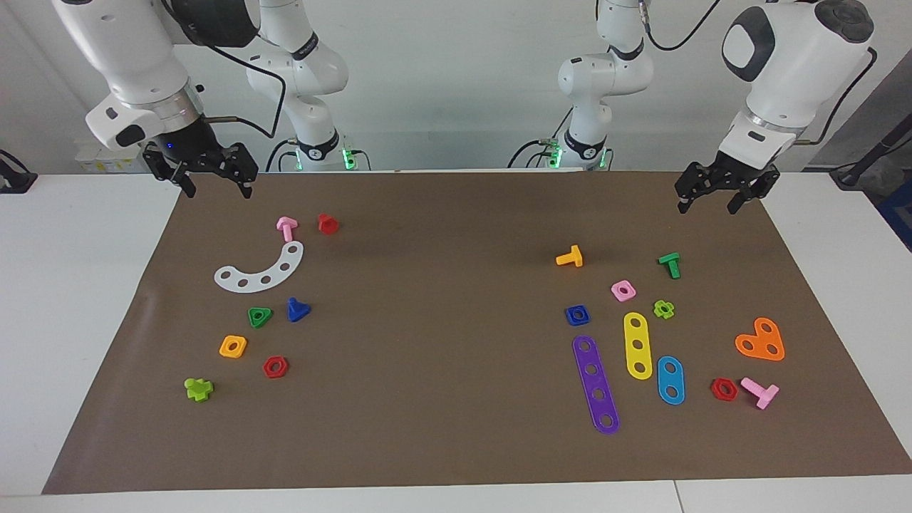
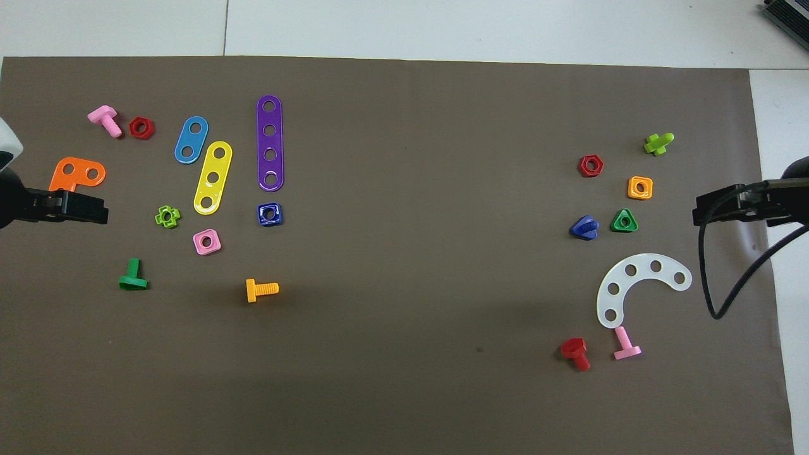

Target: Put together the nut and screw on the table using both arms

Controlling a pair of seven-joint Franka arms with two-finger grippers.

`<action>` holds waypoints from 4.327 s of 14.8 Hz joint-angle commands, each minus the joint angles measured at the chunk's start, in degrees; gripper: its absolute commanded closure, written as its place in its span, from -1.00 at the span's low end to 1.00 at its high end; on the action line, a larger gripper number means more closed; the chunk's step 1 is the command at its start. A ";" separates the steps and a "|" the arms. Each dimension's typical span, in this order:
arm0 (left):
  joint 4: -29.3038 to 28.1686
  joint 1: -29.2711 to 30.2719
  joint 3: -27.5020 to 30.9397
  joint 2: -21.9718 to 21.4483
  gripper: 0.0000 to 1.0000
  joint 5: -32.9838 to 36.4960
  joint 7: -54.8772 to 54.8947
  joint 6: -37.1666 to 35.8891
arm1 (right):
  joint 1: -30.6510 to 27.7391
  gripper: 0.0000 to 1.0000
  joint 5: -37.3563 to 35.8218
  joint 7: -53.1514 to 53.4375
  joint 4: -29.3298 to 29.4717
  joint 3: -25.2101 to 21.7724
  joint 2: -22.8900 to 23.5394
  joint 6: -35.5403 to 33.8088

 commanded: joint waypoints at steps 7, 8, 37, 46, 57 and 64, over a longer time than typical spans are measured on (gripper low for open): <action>-1.60 0.73 -0.49 -1.67 -1.00 0.44 -0.01 0.33 | -0.71 -1.00 1.03 0.76 -0.51 0.29 -0.70 -0.44; -1.60 0.73 -0.49 -1.67 -1.00 0.44 -0.01 0.33 | -0.63 -1.00 0.86 0.68 -0.42 0.37 -0.79 -0.53; -1.60 0.73 -0.49 -1.67 -1.00 0.44 -0.01 0.33 | 1.84 0.09 6.13 -13.12 -33.64 0.64 12.74 54.49; -1.60 0.73 -0.49 -1.67 -1.00 0.44 -0.01 0.33 | 1.84 0.32 6.13 -12.86 -33.64 0.64 12.83 54.57; -1.60 0.73 -0.49 -1.67 -1.00 0.44 -0.01 0.33 | 2.10 1.00 6.13 -11.54 -32.68 0.64 13.01 54.05; -1.60 0.73 -0.49 -1.67 -1.00 0.44 -0.01 0.33 | 7.70 1.00 6.13 6.53 -14.60 1.43 11.42 32.89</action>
